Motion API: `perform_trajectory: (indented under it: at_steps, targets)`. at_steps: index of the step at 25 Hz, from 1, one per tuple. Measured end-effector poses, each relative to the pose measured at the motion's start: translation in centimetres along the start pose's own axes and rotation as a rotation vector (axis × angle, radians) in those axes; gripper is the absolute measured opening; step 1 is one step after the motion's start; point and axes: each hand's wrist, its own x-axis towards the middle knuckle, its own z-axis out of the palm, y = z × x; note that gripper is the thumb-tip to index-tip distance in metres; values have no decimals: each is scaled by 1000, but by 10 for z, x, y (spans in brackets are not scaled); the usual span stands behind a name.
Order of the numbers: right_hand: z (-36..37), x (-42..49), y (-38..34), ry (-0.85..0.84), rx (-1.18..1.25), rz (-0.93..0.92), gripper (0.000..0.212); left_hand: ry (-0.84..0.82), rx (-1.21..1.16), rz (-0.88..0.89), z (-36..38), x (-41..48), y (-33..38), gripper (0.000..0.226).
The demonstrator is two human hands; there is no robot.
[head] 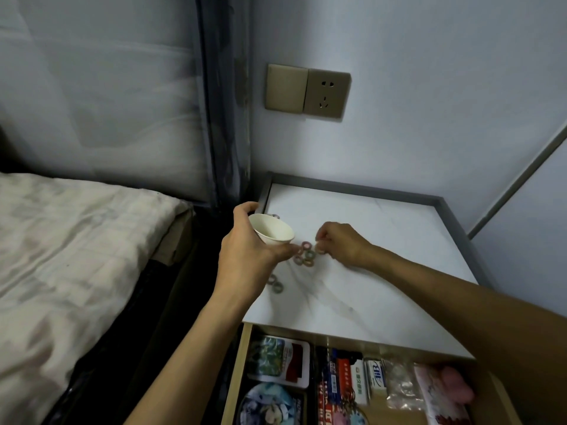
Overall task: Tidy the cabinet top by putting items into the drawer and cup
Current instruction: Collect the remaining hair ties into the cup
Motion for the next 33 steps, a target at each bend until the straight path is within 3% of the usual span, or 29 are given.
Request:
perform_trajectory:
  at_steps: [2,4,9,16,18,20,23,25,28,30,33]
  targets:
    - [0,-1,-7,-52,160,-20,29,5,8,6,-3,0,-1,89]
    - [6,1,-8,-93,91,-61,36,10,15,6,-4,0,0,90]
    - [14,4,-9,-17,-144,-166,14,16,10,1,-4,3,-2,90]
    - [12,-6,-14,-7,-383,-145,20,9,11,-14,-1,2,-3,91]
    - [1,-11,-13,-4,-215,-80,13,4,12,-14,0,1,-2,92]
    - [-21,-19,-20,72,125,18,9,-3,8,-17,1,0,0,92]
    - [-62,-33,-50,114,496,-118,6,-17,7,-18,6,-3,2,92]
    - [-79,-45,-78,-19,469,-284,8,-30,7,-18,10,-5,4,94]
    - [-81,-57,-105,-171,131,-477,12,-28,-22,14,13,-4,10,95]
    - [-80,-56,-112,-136,41,-505,18,-5,-42,29,9,-1,10,95]
    - [-82,-51,-118,-67,168,-511,21,16,-51,31,7,0,10,92]
